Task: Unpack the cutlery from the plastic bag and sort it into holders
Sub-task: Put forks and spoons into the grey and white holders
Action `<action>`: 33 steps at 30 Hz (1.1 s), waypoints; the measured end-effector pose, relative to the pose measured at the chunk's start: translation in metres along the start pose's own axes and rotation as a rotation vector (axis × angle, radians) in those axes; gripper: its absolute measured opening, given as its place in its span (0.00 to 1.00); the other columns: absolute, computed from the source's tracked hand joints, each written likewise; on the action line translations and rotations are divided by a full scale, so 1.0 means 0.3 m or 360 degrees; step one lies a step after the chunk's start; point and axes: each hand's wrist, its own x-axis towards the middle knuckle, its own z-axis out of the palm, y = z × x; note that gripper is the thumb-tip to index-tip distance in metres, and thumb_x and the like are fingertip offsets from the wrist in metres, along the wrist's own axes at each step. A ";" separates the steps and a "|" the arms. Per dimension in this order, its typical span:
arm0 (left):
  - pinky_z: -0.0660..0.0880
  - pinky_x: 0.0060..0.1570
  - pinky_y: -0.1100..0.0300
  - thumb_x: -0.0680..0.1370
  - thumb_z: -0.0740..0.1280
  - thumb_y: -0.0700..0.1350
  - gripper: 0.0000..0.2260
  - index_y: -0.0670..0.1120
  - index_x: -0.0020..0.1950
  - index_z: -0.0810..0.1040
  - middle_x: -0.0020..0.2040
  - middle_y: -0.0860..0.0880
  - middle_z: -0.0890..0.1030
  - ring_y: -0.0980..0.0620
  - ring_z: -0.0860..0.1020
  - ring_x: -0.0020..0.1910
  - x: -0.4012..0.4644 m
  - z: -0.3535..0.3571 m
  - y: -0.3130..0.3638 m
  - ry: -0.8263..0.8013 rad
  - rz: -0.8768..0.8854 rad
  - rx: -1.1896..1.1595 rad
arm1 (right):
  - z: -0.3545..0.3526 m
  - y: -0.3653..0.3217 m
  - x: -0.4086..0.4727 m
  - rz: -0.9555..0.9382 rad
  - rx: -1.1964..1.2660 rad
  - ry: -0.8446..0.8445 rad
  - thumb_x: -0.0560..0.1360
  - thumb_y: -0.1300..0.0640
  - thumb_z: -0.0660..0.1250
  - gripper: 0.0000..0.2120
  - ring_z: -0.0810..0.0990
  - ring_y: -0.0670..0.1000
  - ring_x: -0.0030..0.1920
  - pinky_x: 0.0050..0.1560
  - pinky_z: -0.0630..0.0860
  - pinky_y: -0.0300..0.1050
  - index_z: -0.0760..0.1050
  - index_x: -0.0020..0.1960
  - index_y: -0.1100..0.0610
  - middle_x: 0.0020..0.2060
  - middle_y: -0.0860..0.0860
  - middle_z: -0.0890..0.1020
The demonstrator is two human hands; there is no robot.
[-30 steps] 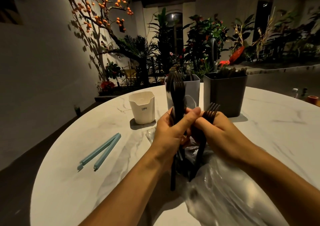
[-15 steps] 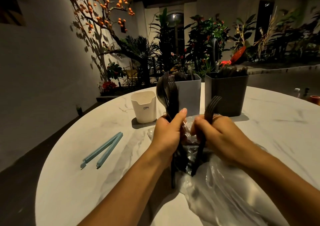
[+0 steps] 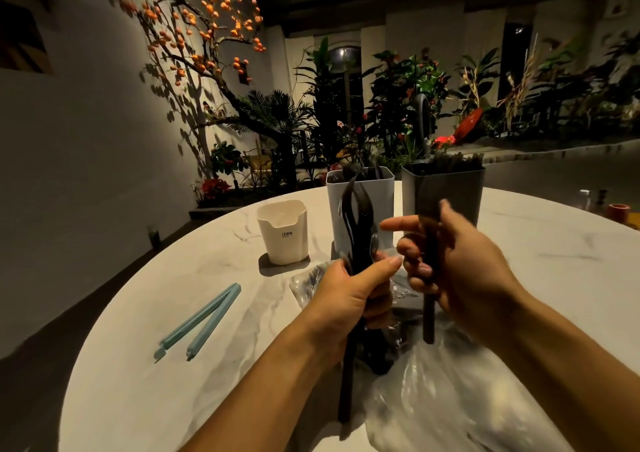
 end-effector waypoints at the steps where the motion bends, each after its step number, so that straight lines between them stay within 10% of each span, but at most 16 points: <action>1: 0.63 0.26 0.63 0.81 0.67 0.45 0.17 0.50 0.32 0.71 0.28 0.51 0.63 0.55 0.63 0.25 0.000 -0.001 0.000 -0.0002 -0.0021 -0.0016 | 0.000 0.012 0.003 -0.0018 -0.0130 0.0041 0.83 0.41 0.49 0.27 0.66 0.48 0.32 0.33 0.63 0.43 0.82 0.54 0.57 0.33 0.51 0.69; 7: 0.61 0.24 0.65 0.82 0.65 0.44 0.11 0.48 0.39 0.71 0.30 0.50 0.61 0.56 0.62 0.24 -0.007 -0.003 0.003 -0.0122 -0.0127 -0.0127 | 0.014 0.032 0.011 -0.0126 -0.0336 0.0144 0.81 0.41 0.55 0.21 0.69 0.49 0.37 0.43 0.72 0.45 0.80 0.57 0.53 0.38 0.54 0.66; 14: 0.67 0.28 0.62 0.81 0.67 0.45 0.08 0.44 0.49 0.71 0.31 0.50 0.68 0.54 0.66 0.27 -0.009 0.021 -0.008 -0.0030 -0.0076 0.0182 | 0.003 0.036 0.010 -0.0392 -0.0473 0.0218 0.69 0.49 0.75 0.14 0.76 0.47 0.39 0.31 0.73 0.33 0.78 0.53 0.50 0.40 0.55 0.73; 33: 0.66 0.27 0.64 0.73 0.68 0.55 0.17 0.43 0.44 0.69 0.30 0.49 0.70 0.54 0.67 0.27 -0.014 0.034 -0.013 -0.0107 -0.0126 0.0153 | -0.037 0.002 0.036 -0.0232 -0.0005 0.0552 0.80 0.55 0.65 0.09 0.70 0.48 0.37 0.32 0.70 0.38 0.78 0.58 0.56 0.48 0.58 0.78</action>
